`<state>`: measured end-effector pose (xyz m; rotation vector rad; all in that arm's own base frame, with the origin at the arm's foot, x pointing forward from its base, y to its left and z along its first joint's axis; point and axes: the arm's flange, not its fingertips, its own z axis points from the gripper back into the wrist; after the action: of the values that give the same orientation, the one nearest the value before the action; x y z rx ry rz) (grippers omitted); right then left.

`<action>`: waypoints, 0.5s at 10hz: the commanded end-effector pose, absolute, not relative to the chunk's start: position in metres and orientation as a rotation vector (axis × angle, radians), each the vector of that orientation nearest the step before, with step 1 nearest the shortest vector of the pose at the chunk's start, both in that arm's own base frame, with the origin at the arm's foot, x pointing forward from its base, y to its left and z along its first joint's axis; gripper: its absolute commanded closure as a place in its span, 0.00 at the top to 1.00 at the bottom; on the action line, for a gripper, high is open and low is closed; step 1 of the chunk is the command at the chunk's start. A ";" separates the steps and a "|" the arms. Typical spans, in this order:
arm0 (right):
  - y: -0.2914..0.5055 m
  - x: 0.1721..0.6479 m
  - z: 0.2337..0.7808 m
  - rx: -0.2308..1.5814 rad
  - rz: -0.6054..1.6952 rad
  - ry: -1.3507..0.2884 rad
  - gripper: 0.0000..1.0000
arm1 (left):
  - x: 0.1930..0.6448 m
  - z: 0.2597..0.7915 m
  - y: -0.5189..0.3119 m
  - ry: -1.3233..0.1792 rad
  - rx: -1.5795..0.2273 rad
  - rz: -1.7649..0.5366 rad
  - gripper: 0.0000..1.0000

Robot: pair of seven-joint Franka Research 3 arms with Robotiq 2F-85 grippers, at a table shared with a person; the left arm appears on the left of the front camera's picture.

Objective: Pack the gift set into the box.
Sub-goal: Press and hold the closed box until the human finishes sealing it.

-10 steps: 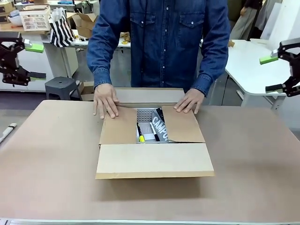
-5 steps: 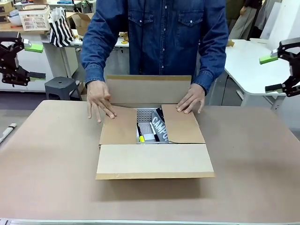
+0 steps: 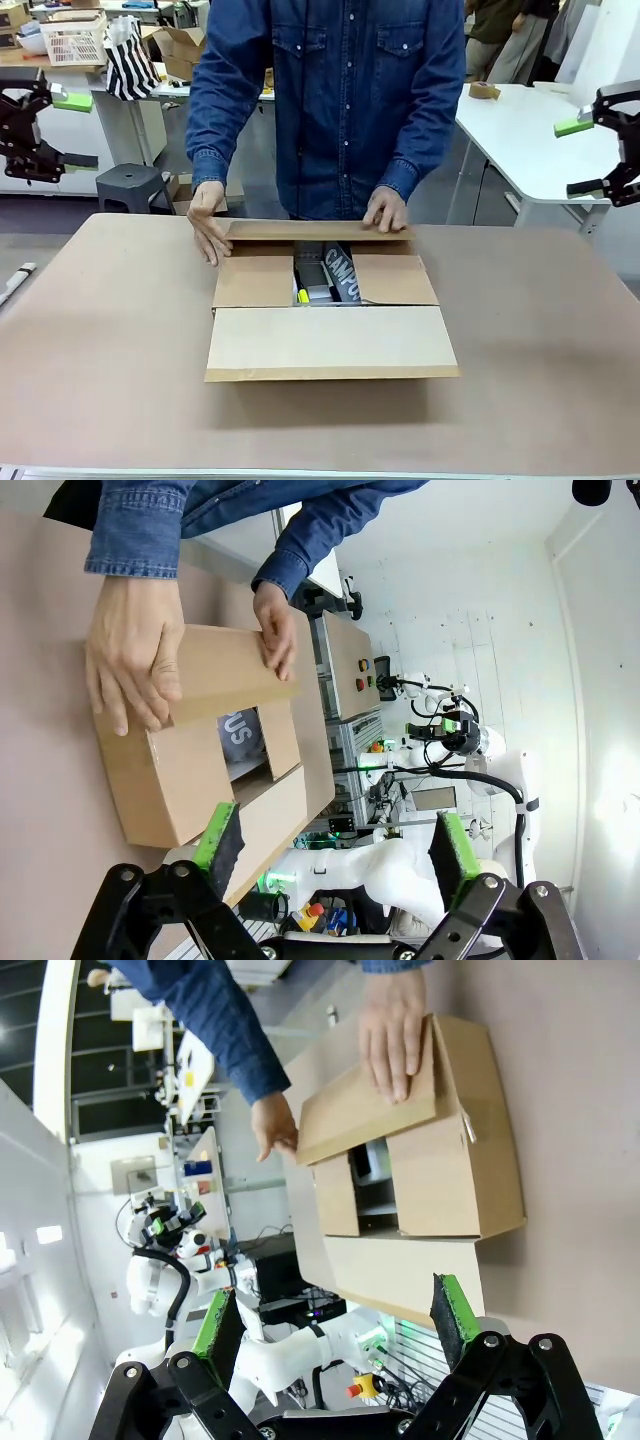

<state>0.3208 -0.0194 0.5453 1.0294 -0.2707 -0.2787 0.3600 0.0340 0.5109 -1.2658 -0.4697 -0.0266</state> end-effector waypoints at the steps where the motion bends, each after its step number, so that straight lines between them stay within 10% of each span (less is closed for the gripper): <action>1: -0.018 0.324 0.544 1.054 -0.254 -0.291 1.00 | 0.359 0.511 0.032 -0.471 -1.284 -0.013 1.00; 5: -0.018 0.324 0.544 1.054 -0.254 -0.291 1.00 | 0.359 0.511 0.032 -0.471 -1.284 -0.013 1.00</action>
<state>0.3208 -0.0195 0.5453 1.0294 -0.2710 -0.2783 0.3600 0.0340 0.5109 -1.2658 -0.4697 -0.0266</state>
